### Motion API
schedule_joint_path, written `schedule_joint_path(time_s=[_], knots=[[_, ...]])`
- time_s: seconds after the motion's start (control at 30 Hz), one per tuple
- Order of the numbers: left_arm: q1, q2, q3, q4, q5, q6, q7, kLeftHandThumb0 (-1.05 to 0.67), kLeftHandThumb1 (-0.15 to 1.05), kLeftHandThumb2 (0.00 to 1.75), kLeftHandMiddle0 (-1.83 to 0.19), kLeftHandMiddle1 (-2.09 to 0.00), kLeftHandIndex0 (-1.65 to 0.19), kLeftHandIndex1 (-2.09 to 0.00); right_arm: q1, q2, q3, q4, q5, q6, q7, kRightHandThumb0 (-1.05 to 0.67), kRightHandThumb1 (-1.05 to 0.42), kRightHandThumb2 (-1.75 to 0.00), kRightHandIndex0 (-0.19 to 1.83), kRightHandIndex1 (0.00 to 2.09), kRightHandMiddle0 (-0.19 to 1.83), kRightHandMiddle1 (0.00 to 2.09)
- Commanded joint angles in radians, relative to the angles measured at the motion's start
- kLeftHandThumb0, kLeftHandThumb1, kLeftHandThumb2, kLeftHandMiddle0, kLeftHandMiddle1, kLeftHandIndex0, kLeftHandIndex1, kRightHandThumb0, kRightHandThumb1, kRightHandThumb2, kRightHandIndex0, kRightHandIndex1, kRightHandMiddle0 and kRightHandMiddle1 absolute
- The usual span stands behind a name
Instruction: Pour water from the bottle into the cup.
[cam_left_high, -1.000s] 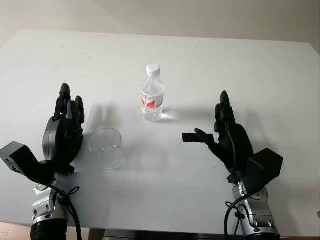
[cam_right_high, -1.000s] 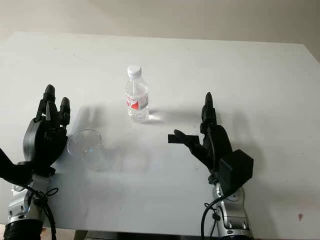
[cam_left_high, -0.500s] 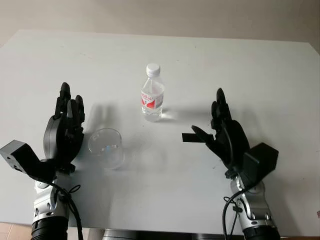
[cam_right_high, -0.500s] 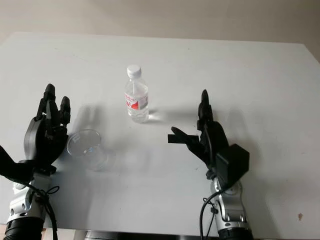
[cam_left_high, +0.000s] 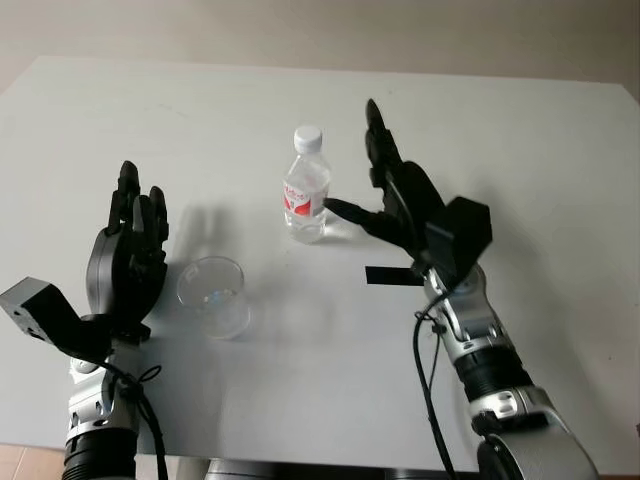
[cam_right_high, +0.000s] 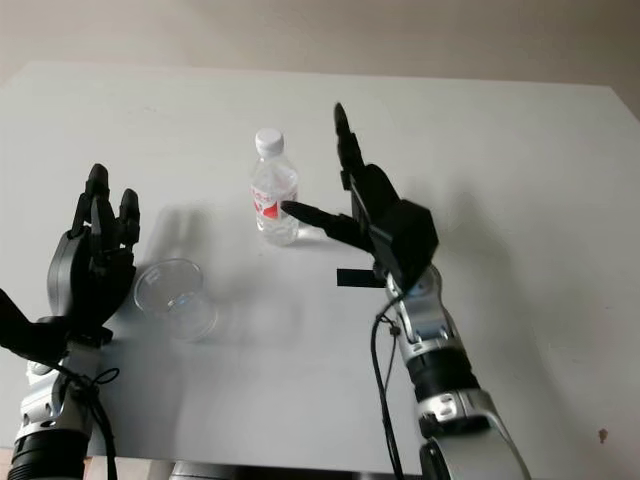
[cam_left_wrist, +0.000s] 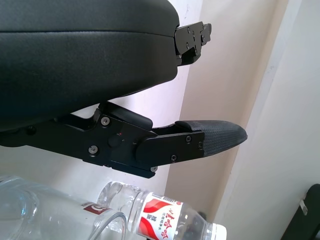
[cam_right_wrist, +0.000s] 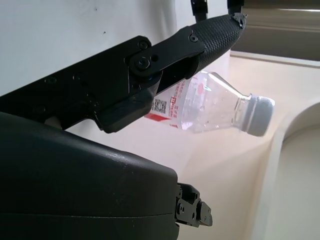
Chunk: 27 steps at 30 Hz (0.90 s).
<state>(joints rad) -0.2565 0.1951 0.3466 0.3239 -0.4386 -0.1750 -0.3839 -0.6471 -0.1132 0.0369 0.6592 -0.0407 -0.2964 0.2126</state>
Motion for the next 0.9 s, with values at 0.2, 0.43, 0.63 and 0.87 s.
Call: schedule_joint_path(time_s=[0.2,0.43,0.63,0.87], knots=[[0.01,0.001,0.002,-0.001,0.0,-0.008,-0.007,-0.71,1.05,0.54,0.19,-0.02,0.19,0.0,-0.087,0.011,0.012,0.157,-0.021,-0.077,0.004,-1.01,-0.92,-0.06,-0.19,0.0,-0.19,0.0],[0.007,-0.001,0.002,0.0,0.005,-0.007,0.003,-0.71,1.05,0.52,0.19,-0.04,0.19,0.0,-0.128,0.04,-0.016,0.258,0.031,-0.043,0.059,-0.99,-0.91,-0.05,-0.19,0.0,-0.19,0.0],[-0.001,0.0,0.004,0.008,-0.001,-0.004,-0.001,-0.71,1.05,0.53,0.19,-0.03,0.19,0.0,-0.164,0.058,-0.013,0.344,0.025,-0.056,0.068,-1.0,-0.93,-0.06,-0.19,0.0,-0.19,0.0],[-0.005,-0.005,0.003,0.012,0.003,-0.006,0.009,-0.72,1.05,0.51,0.18,-0.05,0.18,-0.01,-0.209,0.093,-0.033,0.411,0.058,-0.06,0.126,-0.99,-0.92,-0.05,-0.19,0.0,-0.19,0.0]])
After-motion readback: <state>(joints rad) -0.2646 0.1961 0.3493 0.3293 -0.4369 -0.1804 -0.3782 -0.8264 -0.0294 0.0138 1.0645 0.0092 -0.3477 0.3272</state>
